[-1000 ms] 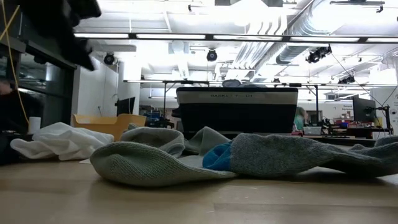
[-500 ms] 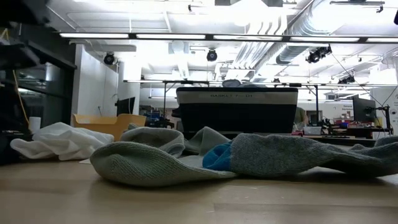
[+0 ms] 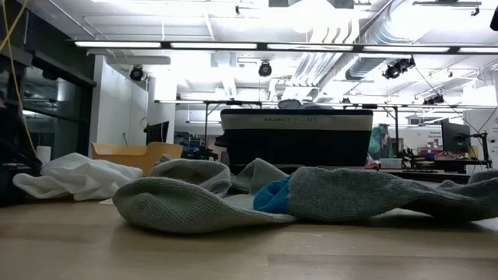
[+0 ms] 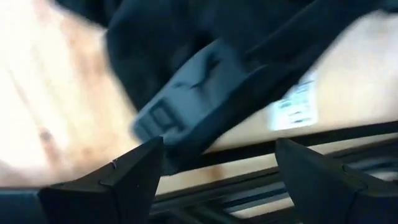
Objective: Pick & Place Cloths
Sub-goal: Put the black boxer shorts into the transparent bin
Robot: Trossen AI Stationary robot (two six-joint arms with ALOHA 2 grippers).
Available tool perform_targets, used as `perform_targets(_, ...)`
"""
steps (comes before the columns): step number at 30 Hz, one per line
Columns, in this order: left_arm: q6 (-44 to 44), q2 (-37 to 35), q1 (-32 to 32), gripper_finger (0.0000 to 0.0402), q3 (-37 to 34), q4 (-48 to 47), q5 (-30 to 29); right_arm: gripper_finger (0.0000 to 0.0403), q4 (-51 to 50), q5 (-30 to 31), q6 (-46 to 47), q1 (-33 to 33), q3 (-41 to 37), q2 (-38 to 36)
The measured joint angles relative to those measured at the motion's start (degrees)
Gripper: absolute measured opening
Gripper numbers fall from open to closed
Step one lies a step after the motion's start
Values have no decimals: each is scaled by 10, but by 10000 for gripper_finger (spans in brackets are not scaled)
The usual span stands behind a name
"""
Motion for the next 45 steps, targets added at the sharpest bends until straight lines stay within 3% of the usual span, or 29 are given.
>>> perform_targets(8, 47, 73, -5, 303, 0, 12, -64, 262, 0, 0, 0, 0, 0, 0)
perform_targets(14, 30, 94, -5, 303, 0, 66, -25, 262, 0, 0, 2, 0, 0, 0)
perform_targets(20, -26, 92, -5, 303, 0, 121, -12, 262, 0, 3, 2, 0, 0, 0)
perform_targets(31, -55, 92, 14, 303, 0, 209, -10, 262, 0, 15, 2, 0, 0, 0)
perform_targets(45, 77, 88, 111, 297, 0, 252, -26, 262, 0, 25, 0, 0, 0, 30)
